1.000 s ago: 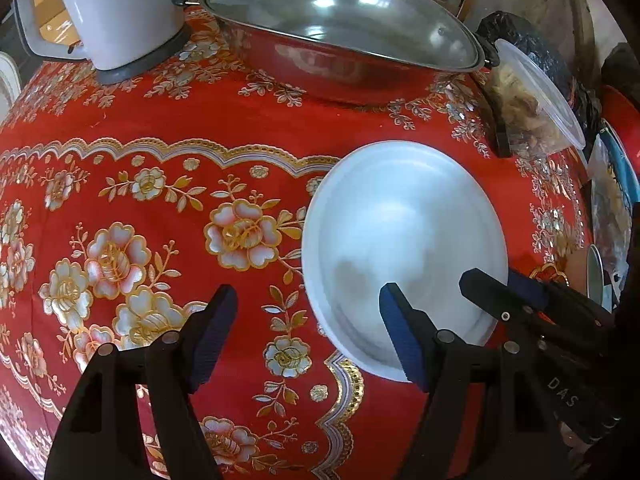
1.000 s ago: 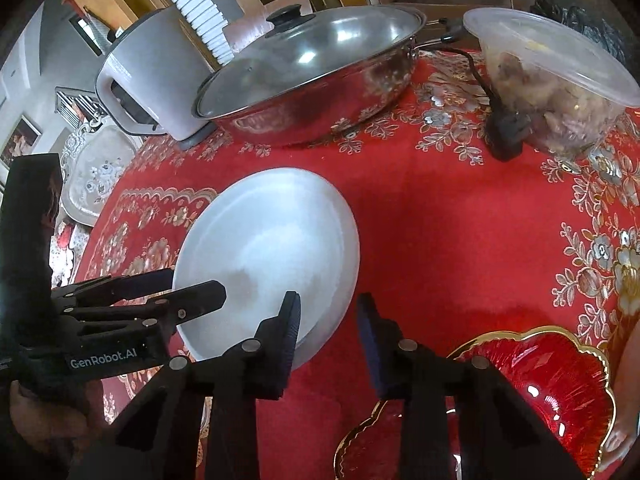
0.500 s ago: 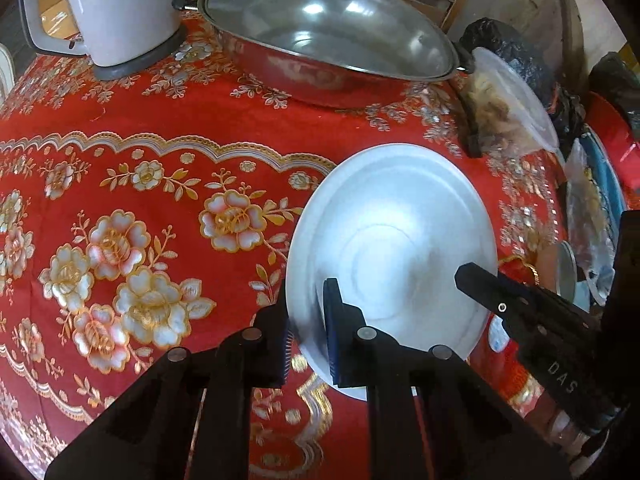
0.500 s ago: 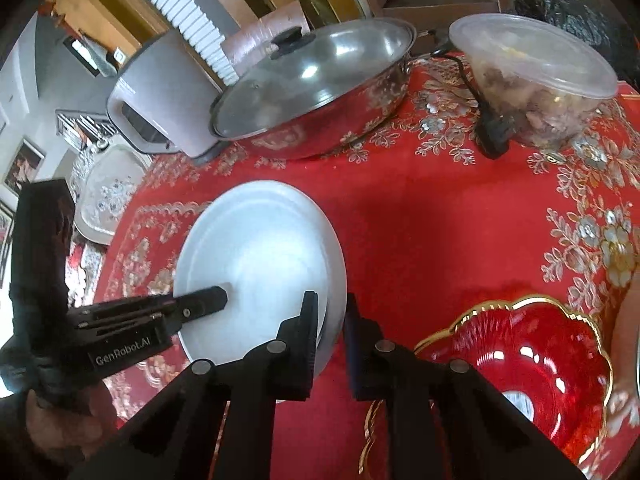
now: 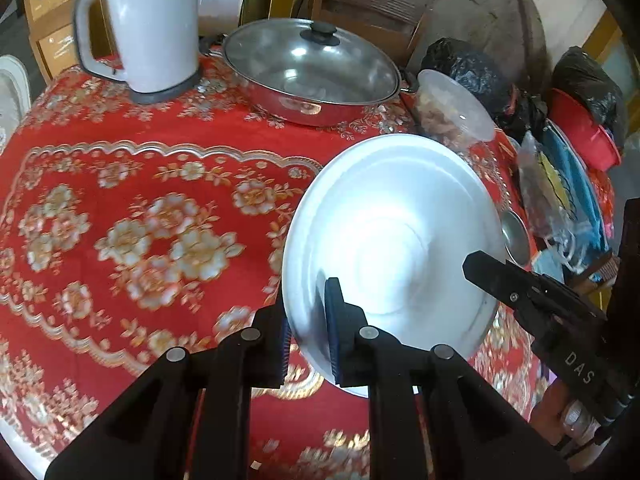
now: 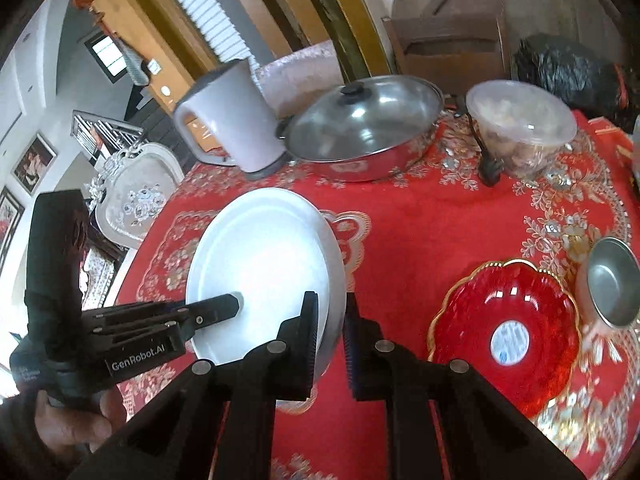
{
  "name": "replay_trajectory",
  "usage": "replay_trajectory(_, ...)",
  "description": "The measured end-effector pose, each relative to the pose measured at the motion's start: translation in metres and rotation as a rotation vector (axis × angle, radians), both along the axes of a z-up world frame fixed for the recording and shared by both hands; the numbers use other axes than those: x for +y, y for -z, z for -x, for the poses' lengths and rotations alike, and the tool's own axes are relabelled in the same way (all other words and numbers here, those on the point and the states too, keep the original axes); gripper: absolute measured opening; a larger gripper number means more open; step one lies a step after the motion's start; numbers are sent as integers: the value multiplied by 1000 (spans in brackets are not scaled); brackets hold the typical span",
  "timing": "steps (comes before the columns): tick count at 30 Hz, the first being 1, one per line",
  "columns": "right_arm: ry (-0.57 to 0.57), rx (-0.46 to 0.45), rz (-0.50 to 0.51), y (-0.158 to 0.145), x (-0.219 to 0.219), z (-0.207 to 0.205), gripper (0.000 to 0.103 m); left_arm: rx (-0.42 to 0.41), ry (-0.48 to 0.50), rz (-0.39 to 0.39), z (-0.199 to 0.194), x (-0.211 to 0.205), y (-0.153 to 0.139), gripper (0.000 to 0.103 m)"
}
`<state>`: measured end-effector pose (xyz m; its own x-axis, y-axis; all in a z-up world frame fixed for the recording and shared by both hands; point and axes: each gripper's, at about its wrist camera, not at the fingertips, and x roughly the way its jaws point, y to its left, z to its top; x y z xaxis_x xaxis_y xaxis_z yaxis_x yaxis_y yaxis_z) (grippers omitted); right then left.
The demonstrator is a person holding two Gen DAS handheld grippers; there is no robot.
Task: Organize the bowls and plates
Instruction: 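Carry the white plate with the left tool to the plate stack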
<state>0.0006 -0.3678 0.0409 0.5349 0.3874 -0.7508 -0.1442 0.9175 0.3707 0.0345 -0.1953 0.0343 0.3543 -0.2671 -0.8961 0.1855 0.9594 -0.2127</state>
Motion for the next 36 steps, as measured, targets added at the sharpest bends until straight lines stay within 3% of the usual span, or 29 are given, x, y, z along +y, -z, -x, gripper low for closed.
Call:
replay_trajectory(7, 0, -34, 5, -25, 45, 52, 12, -16, 5, 14, 43, 44, -21, 13)
replay_trajectory(16, -20, -53, 15, -34, 98, 107, 15, -7, 30, 20, 91, 94, -26, 14)
replay_trajectory(27, -62, -3, 24, -11, 144, 163, 15, 43, 73, 6, 144, 138, -5, 14)
replay_trajectory(36, -80, 67, 33, 19, 168, 195, 15, 123, 83, -2, 180, 157, 32, 17)
